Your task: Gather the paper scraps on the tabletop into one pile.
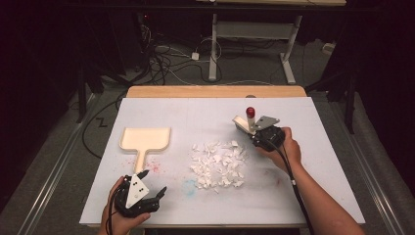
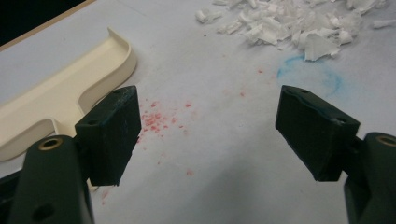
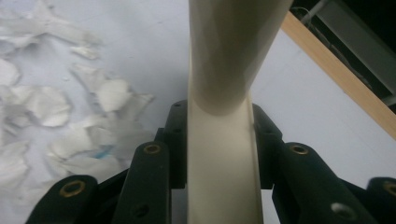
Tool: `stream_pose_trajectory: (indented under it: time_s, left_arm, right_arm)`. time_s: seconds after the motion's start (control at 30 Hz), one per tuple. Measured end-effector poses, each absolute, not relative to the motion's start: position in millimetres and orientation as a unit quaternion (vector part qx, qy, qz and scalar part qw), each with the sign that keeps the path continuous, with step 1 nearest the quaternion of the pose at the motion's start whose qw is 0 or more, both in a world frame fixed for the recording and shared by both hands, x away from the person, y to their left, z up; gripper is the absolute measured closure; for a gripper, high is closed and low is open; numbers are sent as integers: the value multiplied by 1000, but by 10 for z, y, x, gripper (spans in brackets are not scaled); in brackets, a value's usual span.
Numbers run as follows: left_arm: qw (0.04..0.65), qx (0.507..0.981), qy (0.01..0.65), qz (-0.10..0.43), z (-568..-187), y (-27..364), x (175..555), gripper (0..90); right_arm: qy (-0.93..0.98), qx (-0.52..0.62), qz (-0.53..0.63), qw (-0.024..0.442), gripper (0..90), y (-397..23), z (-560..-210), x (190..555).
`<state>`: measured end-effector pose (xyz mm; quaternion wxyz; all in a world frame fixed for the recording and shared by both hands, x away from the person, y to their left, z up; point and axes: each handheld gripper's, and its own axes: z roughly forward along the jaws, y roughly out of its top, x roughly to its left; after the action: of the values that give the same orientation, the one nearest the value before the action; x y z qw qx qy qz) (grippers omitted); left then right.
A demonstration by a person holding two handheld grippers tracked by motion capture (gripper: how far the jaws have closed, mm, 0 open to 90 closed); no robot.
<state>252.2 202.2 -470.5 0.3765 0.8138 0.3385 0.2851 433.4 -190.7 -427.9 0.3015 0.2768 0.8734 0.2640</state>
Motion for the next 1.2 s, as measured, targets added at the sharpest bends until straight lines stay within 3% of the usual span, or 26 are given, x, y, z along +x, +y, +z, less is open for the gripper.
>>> stream_pose_trajectory:
  time_s: [0.3,0.73,1.1,1.2]
  left_arm:
    - [369,819,334,283,-4710,2014,2527,215]
    - [371,817,339,282,-4704,1999,2509,226]
    - [368,820,336,281,-4711,1985,2510,226]
    - [368,821,337,279,-4717,1986,2524,225]
  right_arm:
    - [891,232,285,267,675,-1648,-4365,4026]
    - [896,194,341,208,678,-1787,-4228,3629]
    - [873,203,369,248,679,-1950,-3929,3635]
    - [870,199,349,284,678,-1886,-3924,3811]
